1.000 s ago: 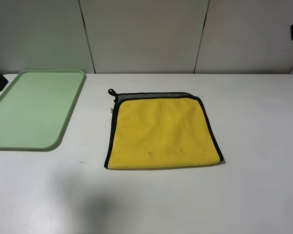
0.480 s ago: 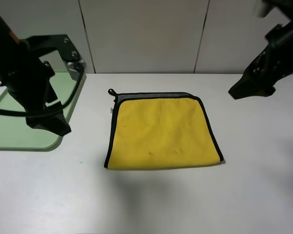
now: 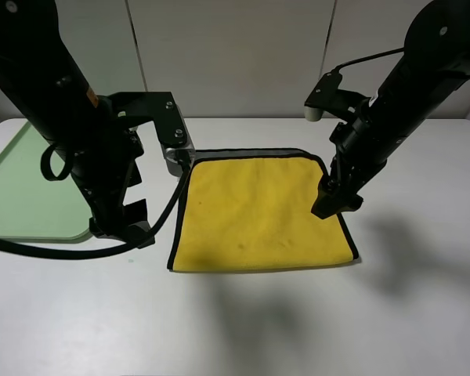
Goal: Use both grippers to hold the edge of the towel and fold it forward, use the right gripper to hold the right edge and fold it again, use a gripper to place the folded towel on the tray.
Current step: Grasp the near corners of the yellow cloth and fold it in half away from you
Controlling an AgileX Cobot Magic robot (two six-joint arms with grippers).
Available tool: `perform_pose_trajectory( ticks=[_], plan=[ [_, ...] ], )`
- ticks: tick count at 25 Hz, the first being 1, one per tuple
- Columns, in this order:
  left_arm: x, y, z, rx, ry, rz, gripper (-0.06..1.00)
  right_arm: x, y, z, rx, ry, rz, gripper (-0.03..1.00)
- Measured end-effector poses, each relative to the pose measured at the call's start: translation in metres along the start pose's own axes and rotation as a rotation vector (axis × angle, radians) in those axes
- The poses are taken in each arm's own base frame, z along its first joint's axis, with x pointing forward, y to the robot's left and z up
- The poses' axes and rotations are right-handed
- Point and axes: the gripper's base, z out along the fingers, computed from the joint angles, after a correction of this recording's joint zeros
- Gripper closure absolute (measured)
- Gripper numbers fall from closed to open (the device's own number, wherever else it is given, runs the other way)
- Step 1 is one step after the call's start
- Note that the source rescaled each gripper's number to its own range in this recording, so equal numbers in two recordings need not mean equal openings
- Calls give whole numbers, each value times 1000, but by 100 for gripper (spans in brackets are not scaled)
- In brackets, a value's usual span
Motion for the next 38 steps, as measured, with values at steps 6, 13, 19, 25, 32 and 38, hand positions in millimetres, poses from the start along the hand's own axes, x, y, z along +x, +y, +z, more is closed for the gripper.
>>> perform_pose_trajectory(
  ticks=[6, 13, 19, 25, 32, 38],
  plan=[
    [-4, -4, 0, 42, -44, -39, 2, -2, -5, 1, 54, -14, -94, -3],
    [-7, -7, 0, 70, -70, -36, 2, 2, -7, 3, 65, 32, -362, -3],
    [-6, -8, 0, 82, -61, -36, 2, 23, 3, 33, -54, 140, -429, -3],
    [-6, -8, 0, 82, -61, -36, 2, 42, 15, 47, -121, 198, -494, -3],
    [-7, -7, 0, 79, -67, -38, 2, 48, 17, 57, -106, 192, -537, -3],
    [-7, -7, 0, 79, -68, -38, 2, 50, 17, 65, -127, 203, -561, -3]
  ],
)
